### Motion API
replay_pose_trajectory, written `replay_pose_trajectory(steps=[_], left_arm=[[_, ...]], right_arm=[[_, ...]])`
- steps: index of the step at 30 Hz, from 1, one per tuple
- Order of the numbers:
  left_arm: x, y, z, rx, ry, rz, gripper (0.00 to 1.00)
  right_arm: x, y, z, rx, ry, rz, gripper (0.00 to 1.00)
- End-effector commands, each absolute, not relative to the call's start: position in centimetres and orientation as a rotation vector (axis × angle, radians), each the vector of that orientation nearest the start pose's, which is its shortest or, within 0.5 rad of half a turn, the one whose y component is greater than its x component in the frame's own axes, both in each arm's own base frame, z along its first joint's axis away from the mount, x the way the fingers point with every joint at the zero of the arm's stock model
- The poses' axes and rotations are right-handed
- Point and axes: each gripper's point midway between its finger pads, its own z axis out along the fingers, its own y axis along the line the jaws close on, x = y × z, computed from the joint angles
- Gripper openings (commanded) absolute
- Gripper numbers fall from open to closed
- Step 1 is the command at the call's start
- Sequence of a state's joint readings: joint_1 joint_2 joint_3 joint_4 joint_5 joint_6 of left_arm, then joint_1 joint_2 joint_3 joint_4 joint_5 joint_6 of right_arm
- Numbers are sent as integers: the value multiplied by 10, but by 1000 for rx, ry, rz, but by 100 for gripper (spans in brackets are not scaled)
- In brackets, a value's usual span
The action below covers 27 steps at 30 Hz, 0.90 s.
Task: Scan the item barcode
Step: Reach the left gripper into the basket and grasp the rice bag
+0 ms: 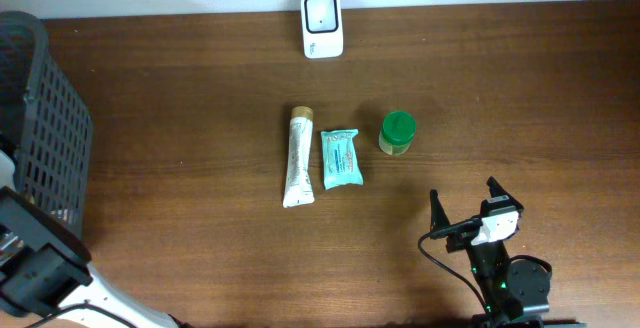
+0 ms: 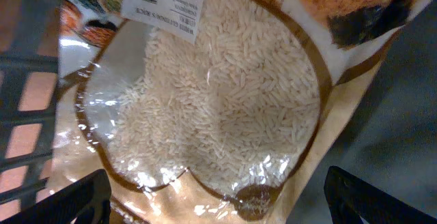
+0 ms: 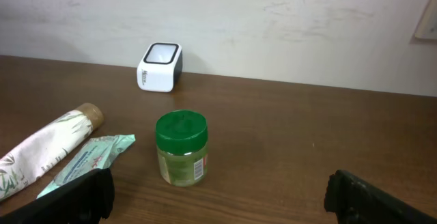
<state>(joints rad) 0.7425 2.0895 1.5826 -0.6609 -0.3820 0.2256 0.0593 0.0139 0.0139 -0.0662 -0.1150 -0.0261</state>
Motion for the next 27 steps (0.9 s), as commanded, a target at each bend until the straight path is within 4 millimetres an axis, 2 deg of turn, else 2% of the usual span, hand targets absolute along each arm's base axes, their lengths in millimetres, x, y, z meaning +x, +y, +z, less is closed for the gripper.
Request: replay_pose_trajectory(steps=[1,6,11,12,17,21,24,27], left_arm=[[305,380,38,-847,2799,764,96],[290,389,22,-886,2839,841,95],[277,391,-5,-921,2897,815,84],[276,391,-10,-921,2906,811,74],[280,384,-31,-912,2931,722,50],[280,383,-35,-911,2937,712,31],[279,383,-35,-911,2940,714,0],[281,385,-30,-923,2927,719,0]], right_arm=[[244,35,158,-158,1634,126,98],[244,35,158,-158,1634,126,98],[244,35,158,-158,1634,126,98],[244,35,158,-158,1634,126,98],[244,35,158,-158,1634,126,98],[244,35,158,-158,1634,126,98],[244,35,158,-158,1634,126,98],[244,35,158,-158,1634,126,98]])
